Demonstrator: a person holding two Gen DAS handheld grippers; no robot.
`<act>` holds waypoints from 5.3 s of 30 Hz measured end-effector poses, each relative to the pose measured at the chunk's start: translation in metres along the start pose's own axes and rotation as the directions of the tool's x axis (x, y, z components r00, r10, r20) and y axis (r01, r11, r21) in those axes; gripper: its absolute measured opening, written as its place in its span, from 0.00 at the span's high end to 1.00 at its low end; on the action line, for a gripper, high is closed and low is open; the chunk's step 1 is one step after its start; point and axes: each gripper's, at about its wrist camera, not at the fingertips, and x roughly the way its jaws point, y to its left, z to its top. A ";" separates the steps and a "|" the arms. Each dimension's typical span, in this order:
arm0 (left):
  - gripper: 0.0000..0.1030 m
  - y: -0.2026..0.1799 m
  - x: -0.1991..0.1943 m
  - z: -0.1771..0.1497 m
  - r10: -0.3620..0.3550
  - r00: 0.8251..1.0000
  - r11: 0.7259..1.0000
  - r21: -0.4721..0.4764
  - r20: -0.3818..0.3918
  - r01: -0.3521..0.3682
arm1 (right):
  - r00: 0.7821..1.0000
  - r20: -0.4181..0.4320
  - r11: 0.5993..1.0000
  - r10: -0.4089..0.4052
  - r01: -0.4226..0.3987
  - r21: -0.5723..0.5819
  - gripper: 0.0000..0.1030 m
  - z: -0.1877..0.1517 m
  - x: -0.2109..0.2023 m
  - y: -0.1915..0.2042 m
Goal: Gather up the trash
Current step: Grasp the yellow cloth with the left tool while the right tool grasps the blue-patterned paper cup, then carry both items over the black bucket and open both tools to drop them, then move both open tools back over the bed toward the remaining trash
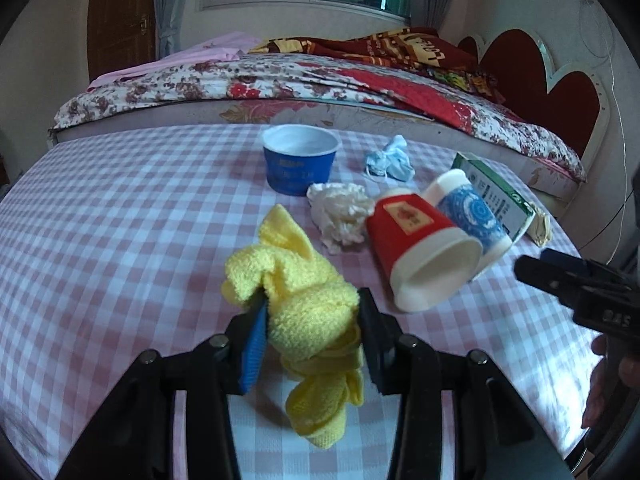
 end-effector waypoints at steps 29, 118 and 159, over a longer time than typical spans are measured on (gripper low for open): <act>0.58 -0.067 -0.055 -0.011 -0.064 0.996 0.988 0.145 0.060 0.055 | 0.993 0.080 0.996 -0.090 0.091 -0.011 0.44 -0.029 -0.080 -0.017; 0.11 -0.471 -0.037 -0.274 -0.444 0.651 0.523 0.411 -0.616 0.746 | 0.832 -0.396 0.753 -0.388 0.534 0.384 0.17 -0.420 -0.241 -0.323; 0.01 -0.331 -0.109 -0.175 -0.382 0.894 0.786 0.426 -0.233 0.447 | 0.873 -0.179 0.813 -0.453 0.487 0.317 0.01 -0.301 -0.280 -0.213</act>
